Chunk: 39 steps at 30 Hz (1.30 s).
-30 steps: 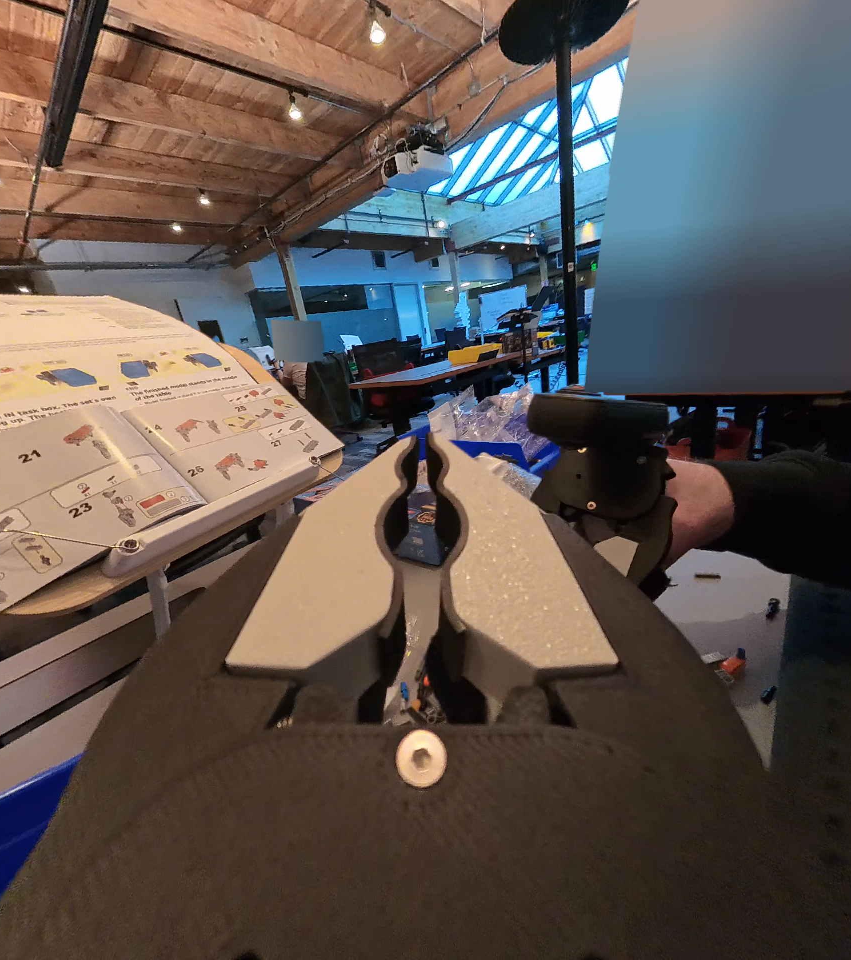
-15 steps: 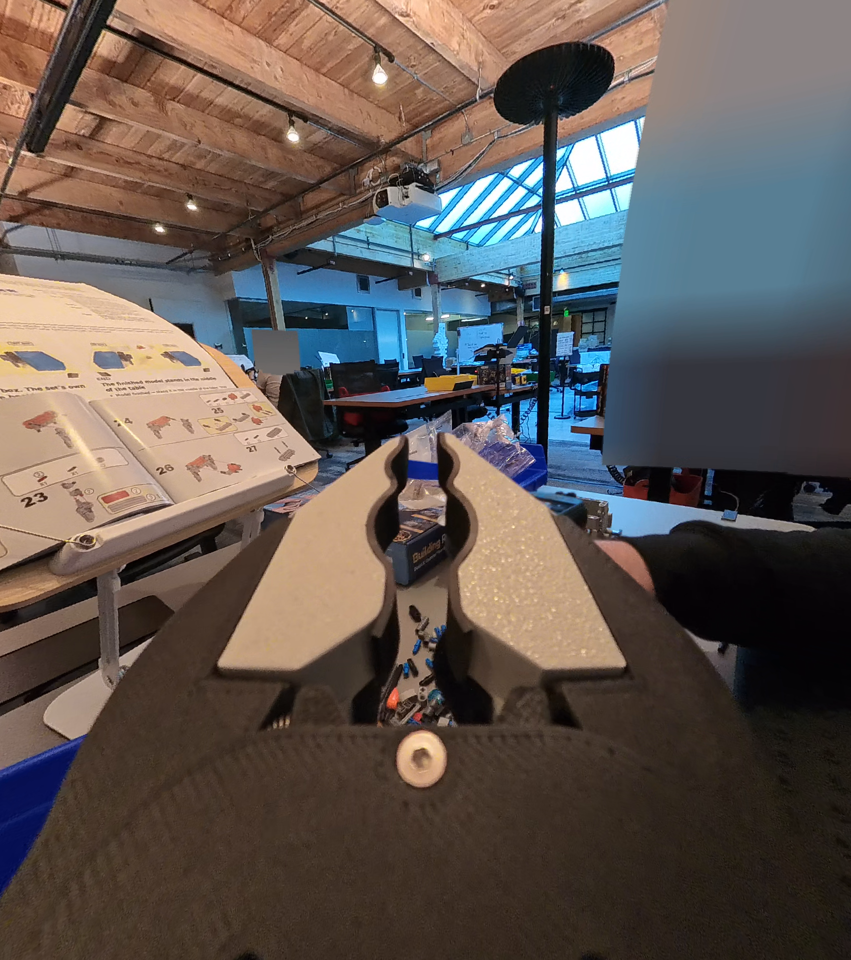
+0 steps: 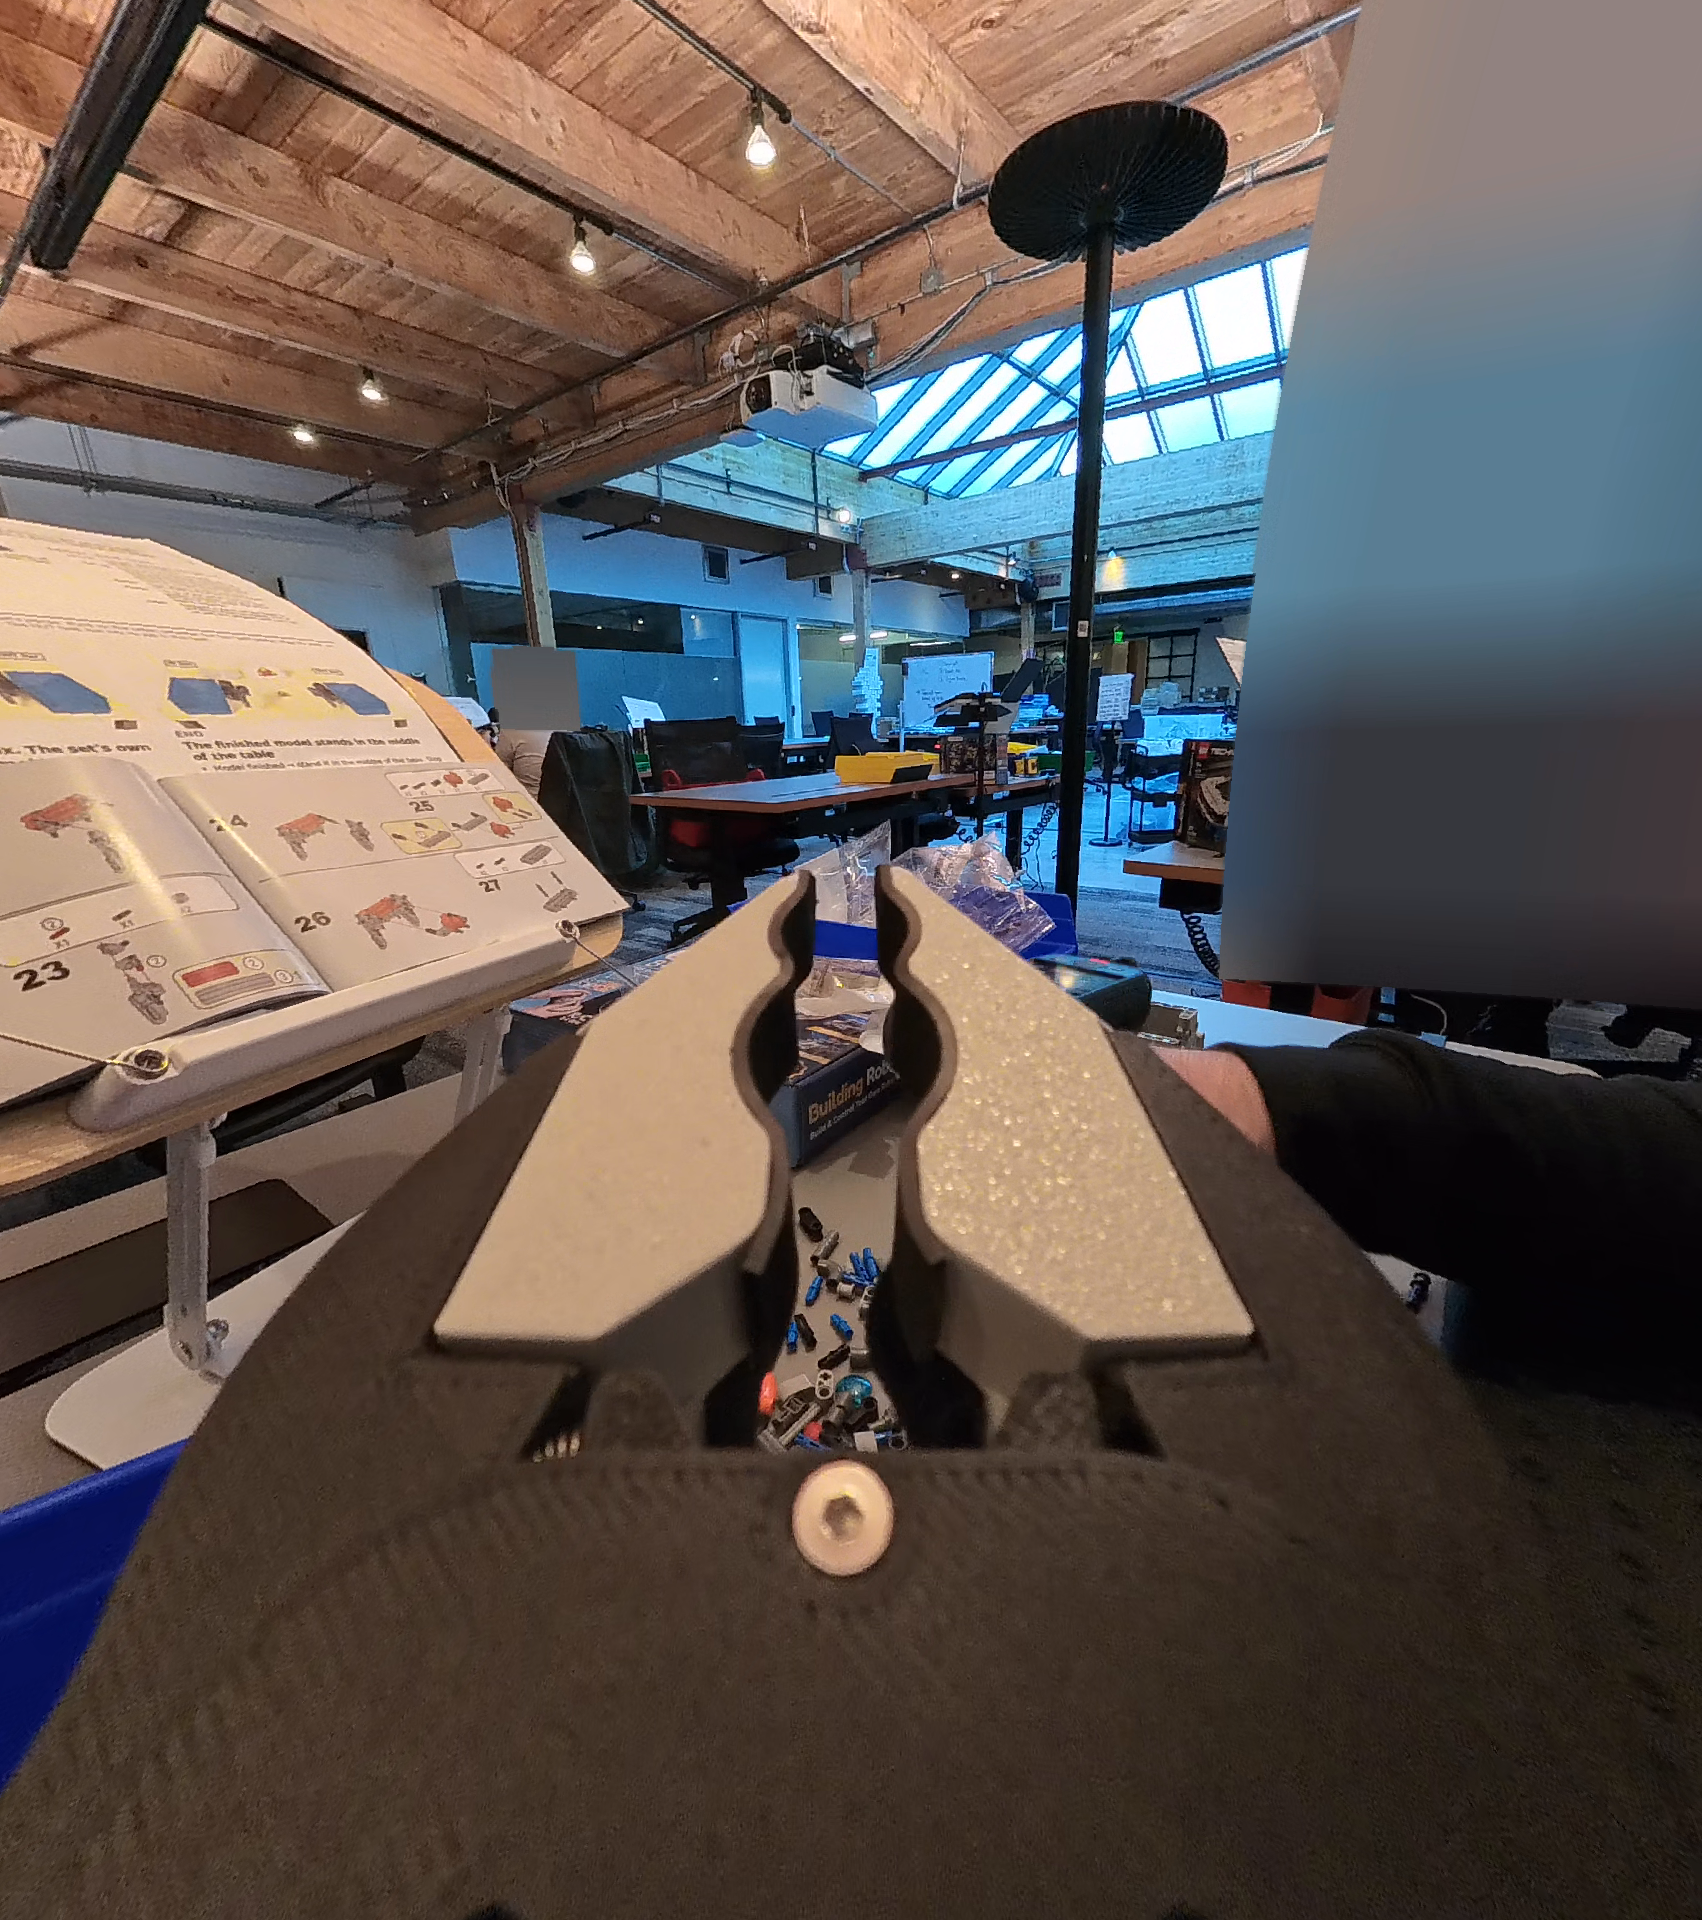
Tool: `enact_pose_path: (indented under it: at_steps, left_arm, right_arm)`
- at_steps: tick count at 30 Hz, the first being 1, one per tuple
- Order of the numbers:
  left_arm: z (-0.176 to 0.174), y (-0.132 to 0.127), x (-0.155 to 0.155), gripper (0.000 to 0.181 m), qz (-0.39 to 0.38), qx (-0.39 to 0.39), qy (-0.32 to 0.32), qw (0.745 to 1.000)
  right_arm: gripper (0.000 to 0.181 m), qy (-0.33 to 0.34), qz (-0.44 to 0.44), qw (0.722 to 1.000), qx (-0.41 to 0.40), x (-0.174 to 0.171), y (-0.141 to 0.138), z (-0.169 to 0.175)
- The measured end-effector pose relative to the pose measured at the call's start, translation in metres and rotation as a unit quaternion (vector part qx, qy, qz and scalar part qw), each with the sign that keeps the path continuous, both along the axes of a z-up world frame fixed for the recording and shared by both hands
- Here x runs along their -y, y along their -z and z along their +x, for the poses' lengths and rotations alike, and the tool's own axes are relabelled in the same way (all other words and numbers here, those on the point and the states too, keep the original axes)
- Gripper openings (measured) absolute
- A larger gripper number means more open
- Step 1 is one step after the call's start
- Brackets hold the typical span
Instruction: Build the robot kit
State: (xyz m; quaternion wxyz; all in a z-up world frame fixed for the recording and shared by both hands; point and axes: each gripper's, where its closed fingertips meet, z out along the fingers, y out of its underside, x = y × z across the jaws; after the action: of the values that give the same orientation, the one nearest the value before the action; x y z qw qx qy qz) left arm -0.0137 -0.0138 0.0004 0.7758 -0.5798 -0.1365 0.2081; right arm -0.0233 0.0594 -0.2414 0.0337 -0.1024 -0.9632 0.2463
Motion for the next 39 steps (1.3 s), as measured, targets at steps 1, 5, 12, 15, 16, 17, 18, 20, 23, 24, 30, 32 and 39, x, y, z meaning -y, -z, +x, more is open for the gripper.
enact_pose_path:
  at_steps: [1,5,12,15,16,17,18,20,23,24,30,32,39]
  left_arm:
    - [0.000,0.000,0.000,0.008,0.001,0.000,-0.001,1.000]
    - [0.000,-0.001,0.002,0.008,0.004,0.000,-0.003,1.000]
    - [0.000,-0.001,0.002,0.008,0.002,-0.004,-0.004,1.000]
    - [-0.001,-0.001,0.002,0.011,-0.001,-0.007,-0.010,1.000]
    - [-0.001,-0.001,0.003,0.012,-0.002,-0.008,-0.014,1.000]
    - [-0.002,0.000,0.004,0.014,-0.005,-0.007,-0.017,1.000]
    - [-0.003,0.001,0.004,0.017,-0.008,-0.004,-0.019,1.000]
    - [-0.004,0.003,0.003,0.018,-0.017,0.003,-0.017,1.000]
    - [-0.002,0.005,0.002,0.023,-0.031,0.009,-0.018,0.999]
    - [0.000,0.005,0.002,0.024,-0.039,0.006,-0.023,0.999]
    - [0.014,-0.003,0.011,0.030,-0.087,-0.018,-0.050,0.995]
    - [0.017,-0.008,0.023,0.032,-0.105,-0.024,-0.067,0.992]
    - [0.010,-0.022,0.104,0.032,-0.200,-0.022,-0.184,0.962]
  right_arm:
    - [0.030,0.002,-0.001,1.000,-0.001,-0.001,-0.001,-0.001]
    - [0.029,0.030,-0.019,0.999,-0.014,-0.009,-0.010,-0.013]
    - [0.028,0.087,-0.068,0.993,-0.028,-0.030,-0.031,-0.034]
    - [0.027,0.105,-0.091,0.990,-0.040,-0.038,-0.041,-0.041]
    - [0.026,0.111,-0.101,0.988,-0.043,-0.041,-0.045,-0.043]
    - [0.027,0.117,-0.112,0.986,-0.045,-0.043,-0.048,-0.045]
    - [0.027,0.122,-0.124,0.984,-0.045,-0.046,-0.052,-0.047]
    - [0.026,0.134,-0.149,0.979,-0.044,-0.052,-0.059,-0.051]
    - [0.026,0.156,-0.174,0.972,-0.037,-0.066,-0.064,-0.058]
    - [0.026,0.162,-0.179,0.970,-0.036,-0.070,-0.065,-0.060]
    - [0.027,0.179,-0.177,0.967,-0.047,-0.084,-0.065,-0.063]
    - [0.028,0.179,-0.169,0.968,-0.050,-0.086,-0.062,-0.064]
    - [0.029,0.173,-0.143,0.973,-0.055,-0.086,-0.052,-0.063]
